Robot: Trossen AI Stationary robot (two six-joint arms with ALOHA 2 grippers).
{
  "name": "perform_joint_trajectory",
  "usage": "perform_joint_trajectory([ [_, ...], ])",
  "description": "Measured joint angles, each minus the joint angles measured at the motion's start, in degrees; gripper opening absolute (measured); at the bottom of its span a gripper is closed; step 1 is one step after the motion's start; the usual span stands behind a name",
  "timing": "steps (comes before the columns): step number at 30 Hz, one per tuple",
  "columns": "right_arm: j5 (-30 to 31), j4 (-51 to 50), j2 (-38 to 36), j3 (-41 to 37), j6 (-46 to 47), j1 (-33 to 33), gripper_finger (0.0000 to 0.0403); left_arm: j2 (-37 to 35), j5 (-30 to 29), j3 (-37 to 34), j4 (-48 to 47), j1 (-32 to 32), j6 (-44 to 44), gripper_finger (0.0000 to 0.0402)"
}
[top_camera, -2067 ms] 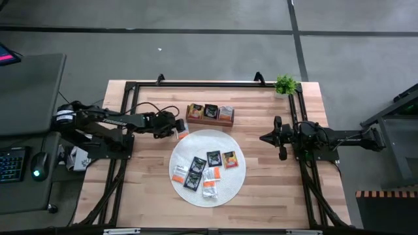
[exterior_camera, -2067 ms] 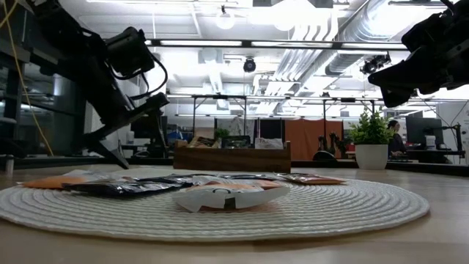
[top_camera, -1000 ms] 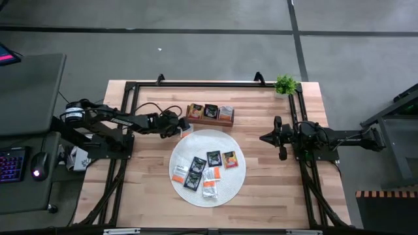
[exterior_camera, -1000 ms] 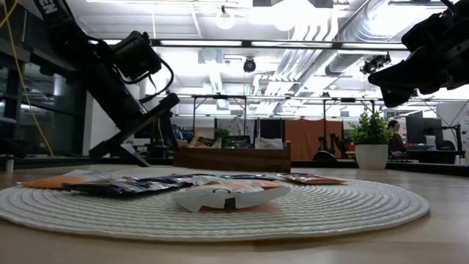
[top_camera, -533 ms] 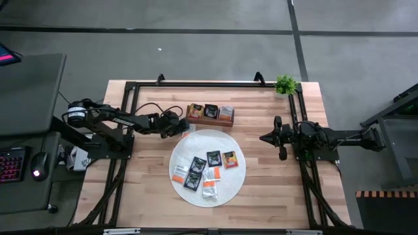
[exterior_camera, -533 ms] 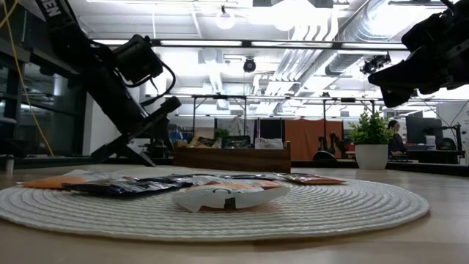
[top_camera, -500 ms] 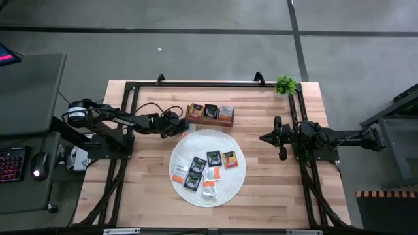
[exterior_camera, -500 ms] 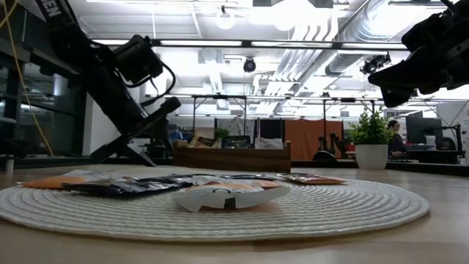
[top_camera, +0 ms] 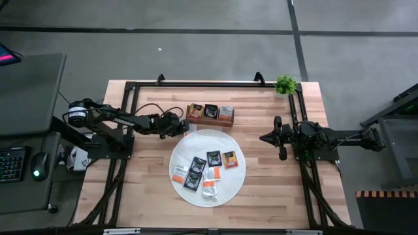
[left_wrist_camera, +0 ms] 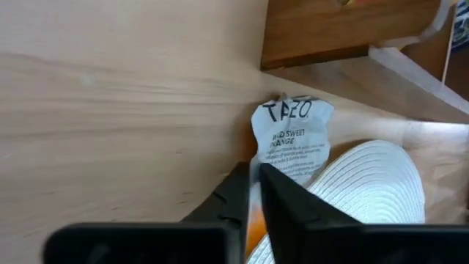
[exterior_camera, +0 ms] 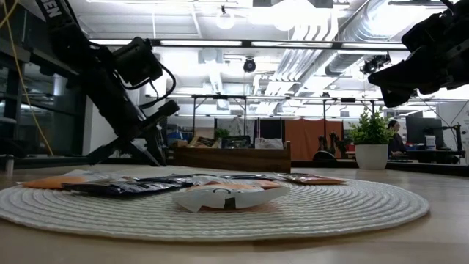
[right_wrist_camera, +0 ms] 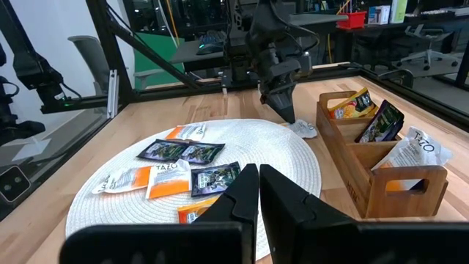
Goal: Pick & Place Tea
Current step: Put the white tea bag into the right section of the wooden organizer
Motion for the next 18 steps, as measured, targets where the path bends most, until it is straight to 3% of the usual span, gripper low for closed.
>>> perform_joint_trajectory([
  [3,0.00,0.00,0.00,-0.01,-0.01,0.01,0.0012,-0.02,-0.43,0.00,0.02,-0.01,0.86,0.0005],
  [18,0.00,0.00,0.00,-0.01,-0.01,-0.01,0.0012,-1.06,-2.16,0.07,-1.09,-0.49,4.24,0.0000],
])
